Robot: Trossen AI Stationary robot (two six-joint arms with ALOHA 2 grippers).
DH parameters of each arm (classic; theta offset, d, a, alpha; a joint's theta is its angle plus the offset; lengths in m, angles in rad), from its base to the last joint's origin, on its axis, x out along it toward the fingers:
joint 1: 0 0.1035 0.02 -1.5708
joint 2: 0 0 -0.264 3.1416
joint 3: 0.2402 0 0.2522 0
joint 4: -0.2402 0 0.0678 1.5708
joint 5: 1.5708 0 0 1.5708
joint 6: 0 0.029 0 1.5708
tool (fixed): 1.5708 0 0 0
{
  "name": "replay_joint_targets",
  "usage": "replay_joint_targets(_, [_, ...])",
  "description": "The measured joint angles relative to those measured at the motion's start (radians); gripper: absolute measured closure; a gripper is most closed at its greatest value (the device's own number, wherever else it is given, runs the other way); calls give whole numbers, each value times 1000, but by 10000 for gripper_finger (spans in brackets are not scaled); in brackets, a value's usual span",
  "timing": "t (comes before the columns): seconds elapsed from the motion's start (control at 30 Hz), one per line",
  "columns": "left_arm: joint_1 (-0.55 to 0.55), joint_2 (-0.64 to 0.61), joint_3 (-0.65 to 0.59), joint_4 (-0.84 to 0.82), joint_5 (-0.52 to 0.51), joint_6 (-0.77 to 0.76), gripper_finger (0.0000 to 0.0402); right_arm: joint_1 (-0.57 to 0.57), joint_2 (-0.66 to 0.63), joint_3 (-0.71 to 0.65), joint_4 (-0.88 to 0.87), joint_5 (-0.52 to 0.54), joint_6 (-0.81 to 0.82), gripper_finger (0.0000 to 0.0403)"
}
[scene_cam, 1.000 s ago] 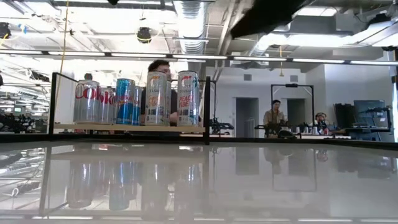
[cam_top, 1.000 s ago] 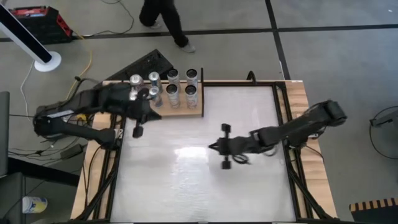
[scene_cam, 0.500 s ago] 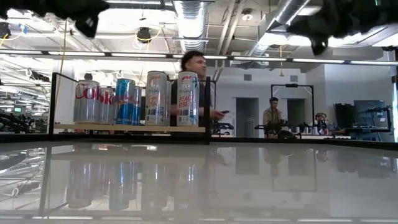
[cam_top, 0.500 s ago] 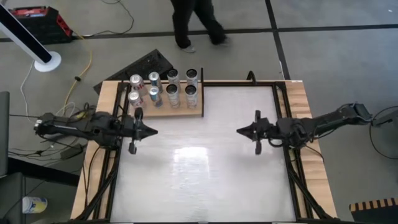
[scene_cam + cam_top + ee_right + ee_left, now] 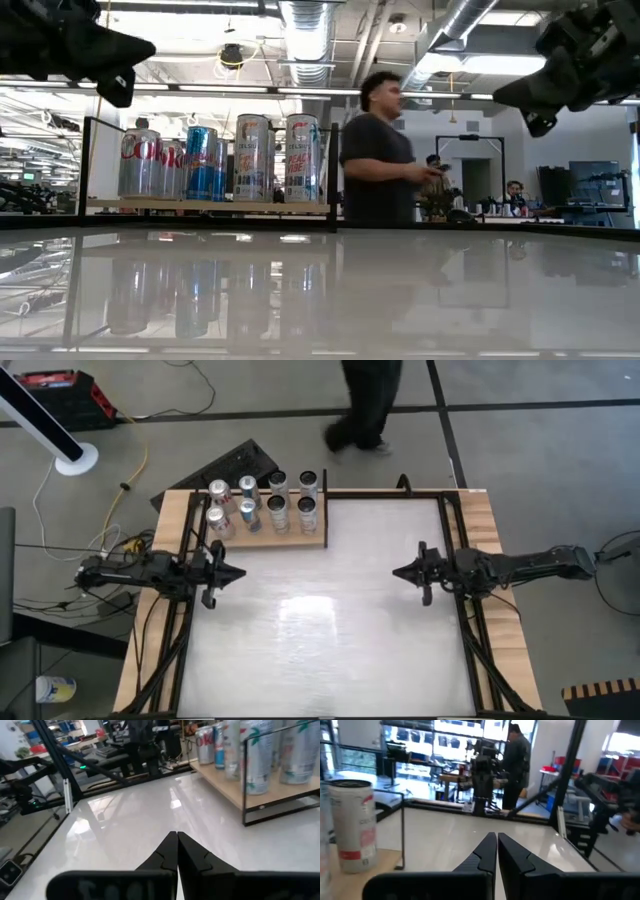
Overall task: Place canned beverage on shelf
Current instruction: Return to Home Position
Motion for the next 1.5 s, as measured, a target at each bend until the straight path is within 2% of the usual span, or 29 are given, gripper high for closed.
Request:
replay_joint_targets(0.17, [0, -4, -1, -94, -10, 0, 401, 31, -153, -23, -74, 40, -26, 376])
replay_joint_targets(0.3, [0, -4, -30, -24, -15, 9, 401, 37, -276, -139, -16, 33, -28, 376])
replay_joint_targets(0.4, [0, -2, -51, 3, -11, 13, 401, 36, -342, -143, -19, -20, -19, 376])
replay_joint_targets(0.5, [1, -3, -73, 46, 6, 15, 401, 37, -360, -143, -33, -115, -84, 376])
replay_joint_targets(0.57, [0, -1, -82, 39, 31, 8, 401, 37, -359, -143, -47, -134, -129, 376])
replay_joint_targets(0.67, [0, 3, -82, -2, 36, -21, 401, 33, -321, -143, -50, -98, -114, 376])
replay_joint_targets(0.87, [0, 5, -83, -22, 35, -4, 401, 20, -289, -143, -47, -73, 49, 376])
replay_joint_targets(1.5, [0, 12, -85, -52, 45, 72, 402, 20, -288, -144, -48, -73, 50, 376])
